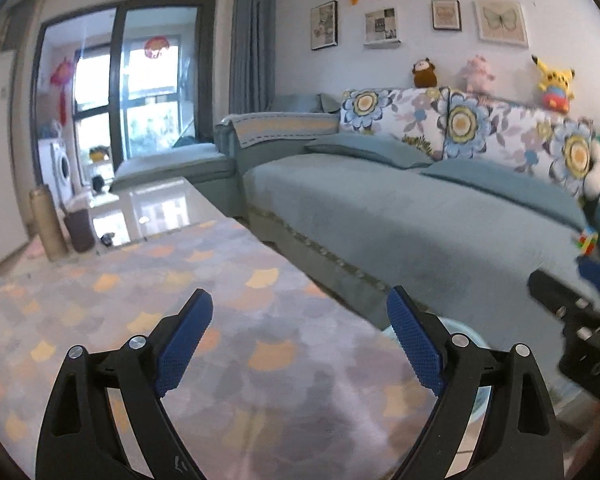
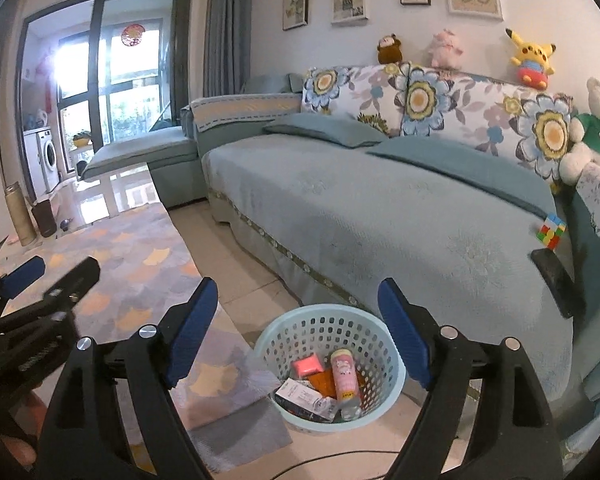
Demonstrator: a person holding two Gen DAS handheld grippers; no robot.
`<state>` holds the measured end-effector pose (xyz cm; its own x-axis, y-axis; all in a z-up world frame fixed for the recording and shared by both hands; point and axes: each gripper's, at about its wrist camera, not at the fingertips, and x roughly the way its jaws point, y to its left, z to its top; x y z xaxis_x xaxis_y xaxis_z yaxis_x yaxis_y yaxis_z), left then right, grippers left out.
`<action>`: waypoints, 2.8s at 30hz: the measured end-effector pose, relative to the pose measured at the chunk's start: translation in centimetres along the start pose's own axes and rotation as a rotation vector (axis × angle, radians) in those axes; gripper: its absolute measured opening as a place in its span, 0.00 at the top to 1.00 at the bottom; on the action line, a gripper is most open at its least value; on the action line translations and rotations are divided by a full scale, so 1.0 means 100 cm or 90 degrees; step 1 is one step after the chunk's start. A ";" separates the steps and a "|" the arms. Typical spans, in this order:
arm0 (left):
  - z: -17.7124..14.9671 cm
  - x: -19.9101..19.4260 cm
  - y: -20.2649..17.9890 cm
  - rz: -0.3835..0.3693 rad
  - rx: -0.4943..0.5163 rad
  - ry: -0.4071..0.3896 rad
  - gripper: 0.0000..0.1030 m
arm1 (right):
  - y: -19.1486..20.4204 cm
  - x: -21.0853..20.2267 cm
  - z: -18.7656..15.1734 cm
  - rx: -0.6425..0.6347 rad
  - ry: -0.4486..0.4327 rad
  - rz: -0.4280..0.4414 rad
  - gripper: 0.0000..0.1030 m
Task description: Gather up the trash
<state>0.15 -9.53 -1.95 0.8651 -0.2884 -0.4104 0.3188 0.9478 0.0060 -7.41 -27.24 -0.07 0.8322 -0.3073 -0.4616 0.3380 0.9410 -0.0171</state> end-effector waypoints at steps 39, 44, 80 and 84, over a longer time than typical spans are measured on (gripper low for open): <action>-0.003 -0.002 0.007 -0.003 -0.028 -0.004 0.13 | 0.009 0.000 -0.010 0.019 -0.019 0.025 0.24; -0.003 -0.002 0.007 -0.005 -0.029 -0.004 0.13 | 0.010 0.001 -0.010 0.026 -0.012 0.031 0.24; -0.004 0.000 0.005 0.000 -0.034 -0.002 0.12 | 0.014 0.003 -0.015 0.021 -0.010 0.033 0.24; -0.004 -0.001 0.006 0.000 -0.034 -0.003 0.12 | 0.020 -0.004 -0.015 0.005 -0.032 0.016 0.24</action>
<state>0.11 -8.91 -2.26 0.8666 -0.2891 -0.4066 0.2982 0.9535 -0.0424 -7.75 -24.96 -1.25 0.8613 -0.2908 -0.4167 0.3201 0.9474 0.0004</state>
